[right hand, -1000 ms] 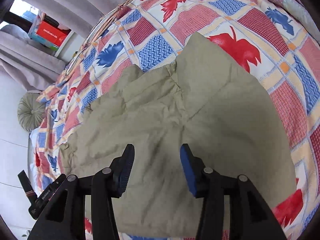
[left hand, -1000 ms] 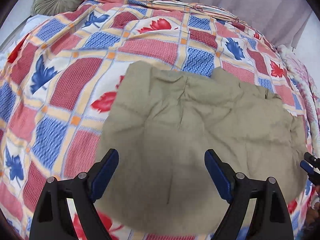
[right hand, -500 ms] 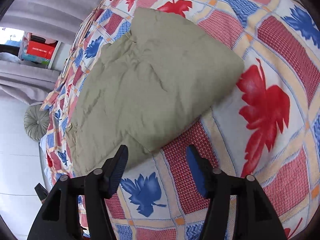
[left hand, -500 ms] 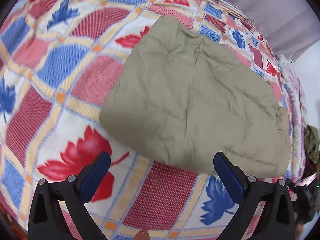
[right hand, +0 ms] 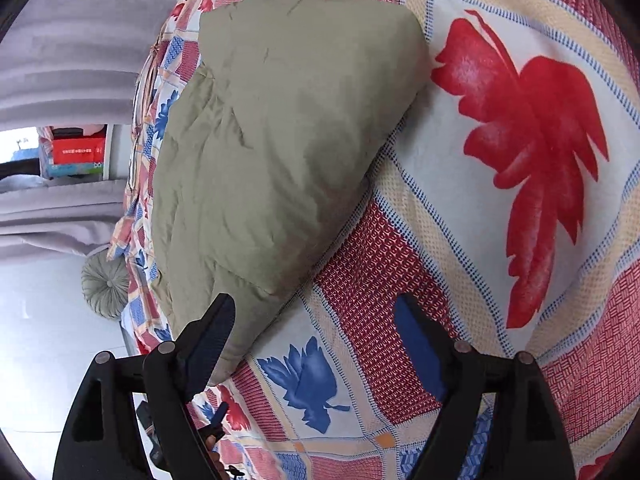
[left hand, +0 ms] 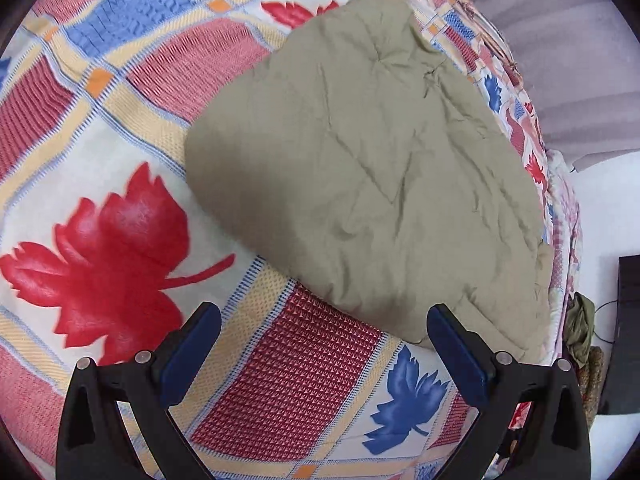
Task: Fold large clothes
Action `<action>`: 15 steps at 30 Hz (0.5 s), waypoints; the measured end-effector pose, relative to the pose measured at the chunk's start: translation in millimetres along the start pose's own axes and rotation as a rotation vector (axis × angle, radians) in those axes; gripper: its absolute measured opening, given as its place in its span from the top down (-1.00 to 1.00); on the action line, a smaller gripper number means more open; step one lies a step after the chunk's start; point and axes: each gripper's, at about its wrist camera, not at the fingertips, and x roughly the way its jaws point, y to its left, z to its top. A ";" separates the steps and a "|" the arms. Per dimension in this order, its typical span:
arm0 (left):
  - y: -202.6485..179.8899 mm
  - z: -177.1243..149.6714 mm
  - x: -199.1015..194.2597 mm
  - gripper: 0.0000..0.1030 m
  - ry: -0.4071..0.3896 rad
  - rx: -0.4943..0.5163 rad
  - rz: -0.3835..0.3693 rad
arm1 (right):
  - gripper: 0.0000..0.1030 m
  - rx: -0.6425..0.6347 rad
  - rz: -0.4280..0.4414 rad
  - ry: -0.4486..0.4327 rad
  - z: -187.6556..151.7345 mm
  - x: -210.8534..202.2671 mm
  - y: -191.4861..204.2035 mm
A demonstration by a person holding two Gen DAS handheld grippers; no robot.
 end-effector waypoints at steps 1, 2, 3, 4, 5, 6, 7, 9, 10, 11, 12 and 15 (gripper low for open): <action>0.9 1.3 6.4 -1.00 0.018 -0.009 -0.020 | -0.63 0.006 0.014 0.002 0.7 2.2 -1.4; 1.7 3.0 12.6 -1.00 0.032 -0.023 -0.048 | -0.63 0.014 0.029 0.002 2.1 4.8 -2.7; 1.6 4.9 16.6 -1.00 0.036 -0.031 -0.065 | -0.63 0.018 0.037 0.000 3.1 6.4 -3.1; 0.7 7.6 19.4 -1.00 0.030 -0.036 -0.068 | -0.63 0.025 0.051 -0.004 5.1 9.1 -3.8; -0.9 10.9 21.0 -1.00 0.016 -0.038 -0.072 | -0.63 0.031 0.062 -0.007 7.0 11.3 -4.1; -2.3 14.2 22.1 -1.00 0.005 -0.040 -0.081 | -0.63 0.037 0.077 -0.011 9.2 13.9 -4.1; -4.3 18.6 23.6 -1.00 -0.006 -0.041 -0.089 | -0.63 0.041 0.090 -0.013 11.2 16.0 -4.4; -8.5 28.1 25.6 -1.00 -0.027 -0.040 -0.103 | -0.63 0.051 0.126 -0.010 17.0 24.1 -1.5; -11.1 33.0 26.3 -1.00 -0.037 -0.037 -0.106 | -0.63 0.055 0.141 -0.009 20.1 28.3 0.2; -13.3 38.4 27.4 -1.00 -0.045 -0.038 -0.106 | -0.63 0.060 0.154 -0.009 23.0 32.5 1.7; -14.8 43.7 29.5 -1.00 -0.049 -0.044 -0.113 | -0.63 0.066 0.166 -0.009 26.2 37.1 3.7; -16.8 55.9 40.0 -1.00 -0.054 -0.078 -0.125 | -0.63 0.088 0.203 -0.010 36.0 52.3 10.1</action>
